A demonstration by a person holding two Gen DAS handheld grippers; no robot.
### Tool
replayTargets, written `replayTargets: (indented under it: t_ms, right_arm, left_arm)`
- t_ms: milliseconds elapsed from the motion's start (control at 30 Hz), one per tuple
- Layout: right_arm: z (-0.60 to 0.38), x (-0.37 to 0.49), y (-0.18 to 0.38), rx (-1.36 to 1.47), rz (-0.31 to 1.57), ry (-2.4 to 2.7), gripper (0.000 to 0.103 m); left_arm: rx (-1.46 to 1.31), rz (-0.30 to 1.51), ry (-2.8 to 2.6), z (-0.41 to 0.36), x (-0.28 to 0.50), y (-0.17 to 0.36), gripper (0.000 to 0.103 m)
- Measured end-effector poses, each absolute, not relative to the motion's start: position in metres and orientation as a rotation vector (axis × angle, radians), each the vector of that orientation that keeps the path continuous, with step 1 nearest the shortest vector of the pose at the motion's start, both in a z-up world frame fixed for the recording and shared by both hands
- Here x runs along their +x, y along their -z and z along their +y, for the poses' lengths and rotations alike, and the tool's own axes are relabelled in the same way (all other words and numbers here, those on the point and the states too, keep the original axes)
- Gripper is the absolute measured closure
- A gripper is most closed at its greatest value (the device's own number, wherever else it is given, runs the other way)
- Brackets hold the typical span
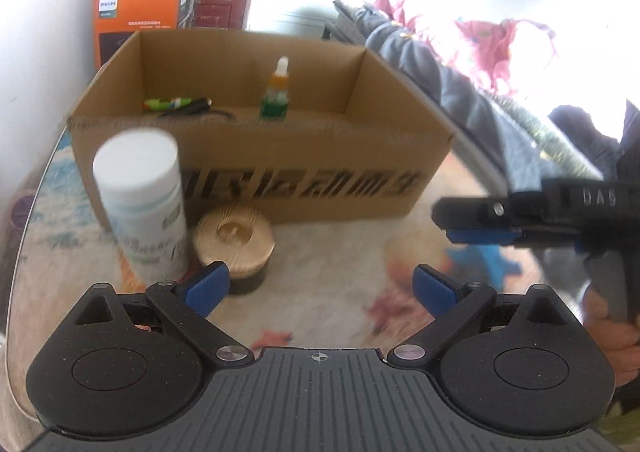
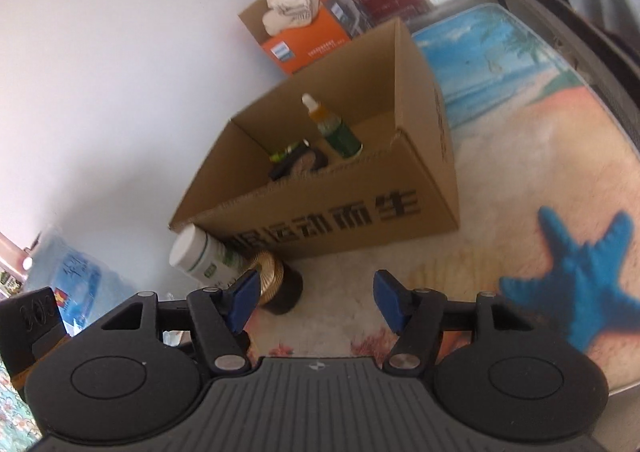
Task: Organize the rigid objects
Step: 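Withdraw the right tool and move it to the gold-lidded jar, then close the right tool on the gold-lidded jar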
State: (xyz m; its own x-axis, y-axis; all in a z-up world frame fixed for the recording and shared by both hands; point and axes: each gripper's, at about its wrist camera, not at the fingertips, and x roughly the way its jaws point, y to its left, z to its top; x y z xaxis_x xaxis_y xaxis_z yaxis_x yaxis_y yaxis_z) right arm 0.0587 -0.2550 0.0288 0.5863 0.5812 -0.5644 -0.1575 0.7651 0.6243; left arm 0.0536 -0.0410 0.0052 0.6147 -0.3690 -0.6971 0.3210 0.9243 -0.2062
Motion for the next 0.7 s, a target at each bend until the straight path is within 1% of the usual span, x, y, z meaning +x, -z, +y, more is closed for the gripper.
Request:
replayTargets:
  t_ms: [200,500,700]
  right_arm:
    - [-0.215,0.072,-0.025,0.519,0.86,-0.483,0.038]
    - [-0.157,0.095,-0.014,0.399,0.909,-0.532,0.041]
    - [-0.137,0.111,-0.01,0.349,0.921,-0.563,0.045]
  left_arm:
    - [0.021,0.798,0.386,-0.042,0.047,0.018,0.004]
    - [0.127,0.728,0.319,-0.041,0.05,0.041,0.006]
    - [0.116,0.726,0.329,-0.038,0.062,0.052,0.012]
